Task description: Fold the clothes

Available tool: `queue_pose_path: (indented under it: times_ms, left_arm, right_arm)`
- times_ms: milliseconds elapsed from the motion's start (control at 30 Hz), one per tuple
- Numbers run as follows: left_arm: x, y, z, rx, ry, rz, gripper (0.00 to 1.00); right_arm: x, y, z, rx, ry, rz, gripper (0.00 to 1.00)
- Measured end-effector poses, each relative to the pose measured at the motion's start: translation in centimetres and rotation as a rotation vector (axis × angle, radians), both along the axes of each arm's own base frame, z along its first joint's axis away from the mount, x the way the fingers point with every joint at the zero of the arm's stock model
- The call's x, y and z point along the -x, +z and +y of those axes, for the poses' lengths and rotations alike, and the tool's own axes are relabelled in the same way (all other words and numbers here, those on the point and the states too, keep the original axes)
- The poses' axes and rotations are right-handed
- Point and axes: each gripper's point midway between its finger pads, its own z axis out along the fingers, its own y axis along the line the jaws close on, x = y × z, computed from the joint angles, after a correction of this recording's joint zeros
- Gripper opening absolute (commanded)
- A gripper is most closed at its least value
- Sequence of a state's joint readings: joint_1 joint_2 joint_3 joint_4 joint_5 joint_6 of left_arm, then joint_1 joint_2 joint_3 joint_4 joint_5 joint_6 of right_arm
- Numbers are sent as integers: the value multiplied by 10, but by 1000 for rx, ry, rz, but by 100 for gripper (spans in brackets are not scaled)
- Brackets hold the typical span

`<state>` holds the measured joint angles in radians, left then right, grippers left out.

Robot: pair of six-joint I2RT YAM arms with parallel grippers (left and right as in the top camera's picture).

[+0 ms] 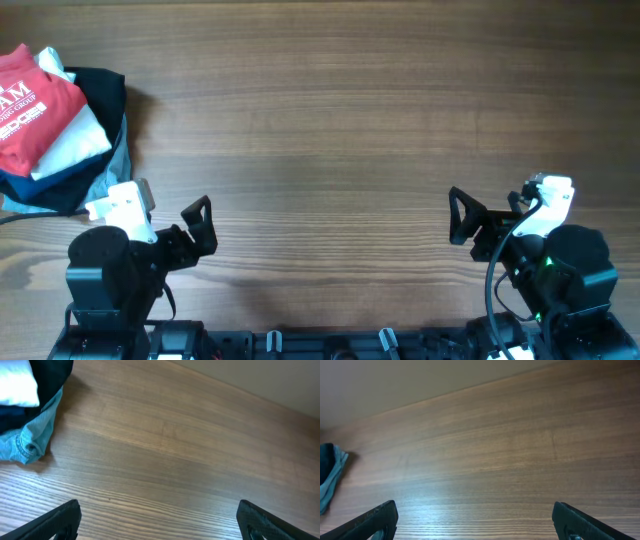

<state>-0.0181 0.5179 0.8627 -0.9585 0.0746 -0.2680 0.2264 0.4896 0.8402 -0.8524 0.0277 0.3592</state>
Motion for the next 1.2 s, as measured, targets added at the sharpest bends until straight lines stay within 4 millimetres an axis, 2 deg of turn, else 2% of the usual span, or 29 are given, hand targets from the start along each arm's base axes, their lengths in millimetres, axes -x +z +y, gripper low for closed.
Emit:
queue_pose_path:
  times_ms: [167,333,600,733,833,900,967,1000,1200]
  left_arm:
    - [0,-1,0,-1,2,3,100]
    - [1,-1,0,-1,2,4,100]
    - [1,-2,0,-1,2,7,100]
    - [1,-2,0,-1,2,8,99]
    - [1,-2,0,-1,2,7,100]
    - [1,-2,0,-1,2,8,100]
    - [1,-2,0,-1,2,8,100]
    - [1,-2,0,-1,2,8,100]
    - [1,-2,0,-1,2,8,100]
  right_arm:
    - [-2,0,-1,31,10,-15,100]
    - [-14,14,-8,103,15,-238,100]
    - [-10,2,-22,135,-34,-553,100]
    - [-17,2,-23,146,-43,-654,100]
    - [-25,-8,-19,187,-19,-720,100]
    - [-33,-36,-17,214,2,-703,100]
    - [-37,-73,-17,226,23,-589,100]
    - [-38,-84,-17,228,30,-545,100]
    - [-38,-85,-16,226,36,-540,100]
